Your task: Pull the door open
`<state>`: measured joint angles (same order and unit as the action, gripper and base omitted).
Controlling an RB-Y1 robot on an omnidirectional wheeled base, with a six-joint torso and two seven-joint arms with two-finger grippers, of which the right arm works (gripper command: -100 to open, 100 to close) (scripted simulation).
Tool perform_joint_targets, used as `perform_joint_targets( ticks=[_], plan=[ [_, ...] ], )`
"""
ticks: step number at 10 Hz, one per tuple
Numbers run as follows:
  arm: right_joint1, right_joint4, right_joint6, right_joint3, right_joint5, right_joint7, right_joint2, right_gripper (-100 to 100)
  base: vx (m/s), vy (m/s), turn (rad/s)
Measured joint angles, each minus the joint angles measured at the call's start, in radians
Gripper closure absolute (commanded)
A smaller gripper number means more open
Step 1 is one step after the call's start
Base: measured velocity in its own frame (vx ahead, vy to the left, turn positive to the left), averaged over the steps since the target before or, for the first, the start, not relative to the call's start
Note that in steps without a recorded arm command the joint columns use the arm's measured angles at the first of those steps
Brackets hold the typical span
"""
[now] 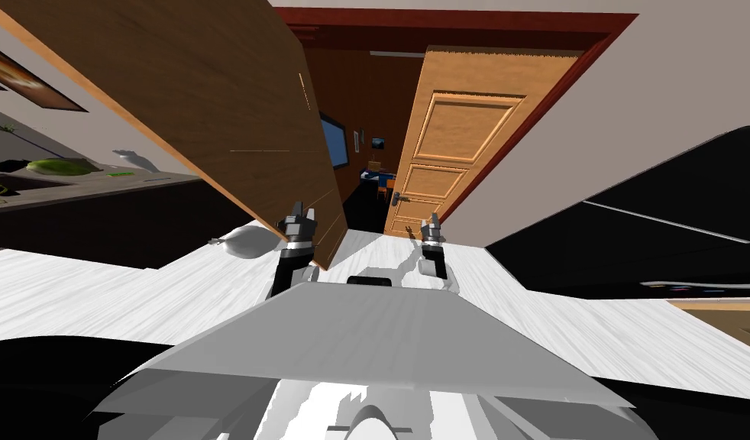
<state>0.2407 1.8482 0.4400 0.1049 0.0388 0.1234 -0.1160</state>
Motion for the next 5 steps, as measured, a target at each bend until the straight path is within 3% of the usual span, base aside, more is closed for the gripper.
perform_joint_targets(
  ticks=[5],
  plan=[
    [-0.064,-0.137,0.015,0.012,0.032,0.053,-0.033,-100,0.096,0.018,-0.008]
  ],
)
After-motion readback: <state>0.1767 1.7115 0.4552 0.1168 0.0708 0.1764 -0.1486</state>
